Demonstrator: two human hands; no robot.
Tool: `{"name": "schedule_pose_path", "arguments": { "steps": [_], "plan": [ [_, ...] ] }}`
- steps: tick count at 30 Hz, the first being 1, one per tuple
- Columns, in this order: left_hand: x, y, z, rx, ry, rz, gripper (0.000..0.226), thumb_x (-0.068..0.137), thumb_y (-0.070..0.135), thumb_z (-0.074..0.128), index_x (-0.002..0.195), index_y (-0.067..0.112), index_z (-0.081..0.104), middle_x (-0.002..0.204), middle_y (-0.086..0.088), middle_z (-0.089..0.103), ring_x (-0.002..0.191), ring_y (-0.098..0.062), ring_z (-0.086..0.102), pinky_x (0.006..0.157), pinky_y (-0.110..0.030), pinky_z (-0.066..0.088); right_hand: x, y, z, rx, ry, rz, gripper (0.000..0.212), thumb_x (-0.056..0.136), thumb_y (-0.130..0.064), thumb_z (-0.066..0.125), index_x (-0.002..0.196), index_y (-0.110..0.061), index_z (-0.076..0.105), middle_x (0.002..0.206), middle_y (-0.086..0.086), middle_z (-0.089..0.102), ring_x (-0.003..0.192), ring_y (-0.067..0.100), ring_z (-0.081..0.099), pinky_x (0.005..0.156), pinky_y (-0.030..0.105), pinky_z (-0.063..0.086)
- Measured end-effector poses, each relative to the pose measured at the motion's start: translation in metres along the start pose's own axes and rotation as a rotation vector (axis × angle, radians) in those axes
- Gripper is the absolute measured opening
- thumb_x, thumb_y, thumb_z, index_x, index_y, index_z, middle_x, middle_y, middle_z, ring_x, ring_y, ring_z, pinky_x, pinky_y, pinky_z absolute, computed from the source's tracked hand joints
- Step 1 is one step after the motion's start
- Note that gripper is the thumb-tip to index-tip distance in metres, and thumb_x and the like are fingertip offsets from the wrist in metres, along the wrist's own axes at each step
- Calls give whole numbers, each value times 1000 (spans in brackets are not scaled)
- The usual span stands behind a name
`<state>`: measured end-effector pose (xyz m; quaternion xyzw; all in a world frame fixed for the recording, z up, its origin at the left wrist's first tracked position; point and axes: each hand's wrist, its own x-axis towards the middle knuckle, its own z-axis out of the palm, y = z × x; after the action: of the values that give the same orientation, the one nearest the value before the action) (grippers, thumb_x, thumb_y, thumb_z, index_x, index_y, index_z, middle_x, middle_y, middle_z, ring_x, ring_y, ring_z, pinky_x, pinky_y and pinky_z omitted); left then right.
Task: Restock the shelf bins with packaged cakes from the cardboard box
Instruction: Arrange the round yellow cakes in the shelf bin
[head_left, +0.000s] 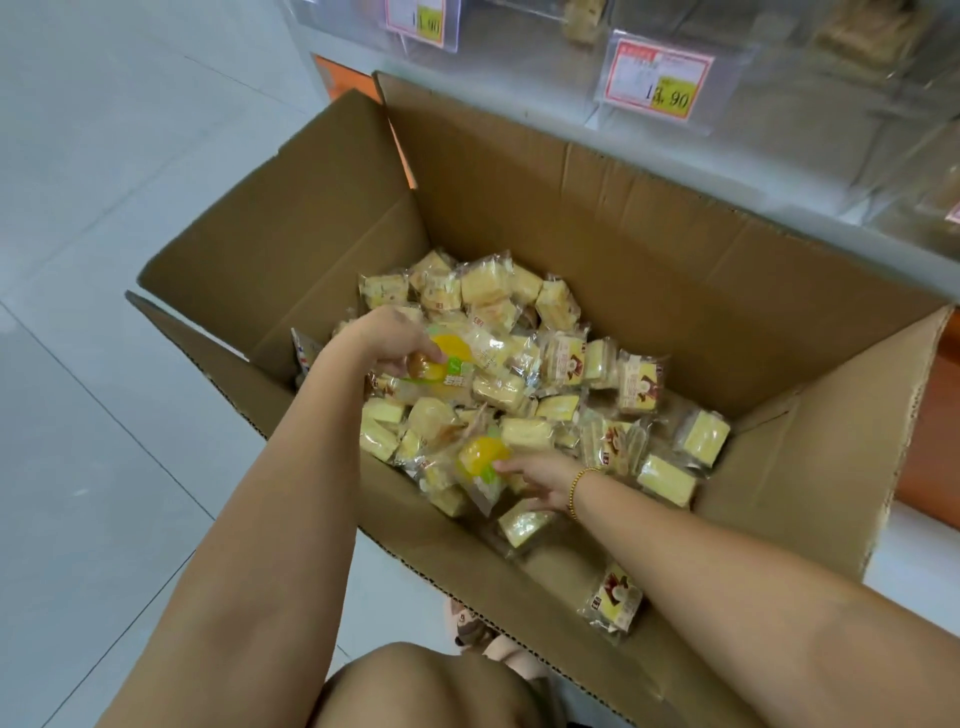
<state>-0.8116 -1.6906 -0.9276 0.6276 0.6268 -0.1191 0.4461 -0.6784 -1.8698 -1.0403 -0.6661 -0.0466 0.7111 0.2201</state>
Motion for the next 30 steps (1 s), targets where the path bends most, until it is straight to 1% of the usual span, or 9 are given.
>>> {"name": "schedule_pose_path", "arguments": {
  "steps": [6,9,12,14,17,20,25,28,30],
  "plan": [
    [2,-14,-11,110,29,-83,29,76,17,80,85,3,56,74,-16,56,47,-19,41,47,-24,37,16,0,-5,311,2,91,26,83,1,69,106,-8,61,145,16,37,131,29,42,100,36,48],
    [5,-13,-16,146,43,-84,29,77,17,79,84,3,55,73,-15,56,49,-21,42,48,-25,38,28,15,1,236,-45,190,32,76,8,71,101,-8,58,131,13,49,110,19,51,71,23,49],
    [5,-16,-20,157,52,-77,29,77,17,79,88,5,55,76,-15,58,55,-21,46,52,-27,40,32,25,3,193,-115,202,28,77,11,68,97,-5,58,111,10,54,88,14,48,63,21,42],
    [6,-20,-23,153,56,-79,30,76,18,80,91,4,58,78,-15,58,57,-21,48,53,-27,42,29,27,3,127,-122,180,31,77,0,74,103,-6,60,109,7,52,77,11,42,57,18,36],
    [7,-24,-24,131,55,-83,34,74,18,82,95,2,60,80,-16,60,61,-23,51,57,-29,44,22,22,7,44,-109,128,64,66,-29,86,121,-10,61,107,2,51,75,11,37,52,17,37],
    [6,-25,-23,120,65,-69,30,74,17,81,89,2,59,75,-15,59,57,-22,49,56,-29,43,7,9,4,-52,-123,17,70,67,-42,83,126,-15,58,117,1,52,98,14,47,65,21,44],
    [-1,-12,-16,-48,108,25,28,71,15,83,80,11,57,64,-6,55,48,-16,44,48,-25,37,-36,-25,-22,16,-4,-160,52,77,-36,78,119,-12,60,116,1,59,103,14,55,91,32,48],
    [-12,9,-11,-241,101,143,35,70,12,83,100,10,66,77,-6,65,58,-14,56,56,-24,46,-76,-55,-48,71,59,-328,46,78,-33,78,113,-7,65,115,5,65,98,16,60,95,34,47],
    [-27,29,-12,-397,75,236,37,72,7,80,106,13,66,91,-9,68,68,-14,63,68,-26,53,-109,-73,-68,118,96,-473,50,74,-35,80,112,-5,67,119,14,66,113,28,60,102,41,45]
  ]
}}
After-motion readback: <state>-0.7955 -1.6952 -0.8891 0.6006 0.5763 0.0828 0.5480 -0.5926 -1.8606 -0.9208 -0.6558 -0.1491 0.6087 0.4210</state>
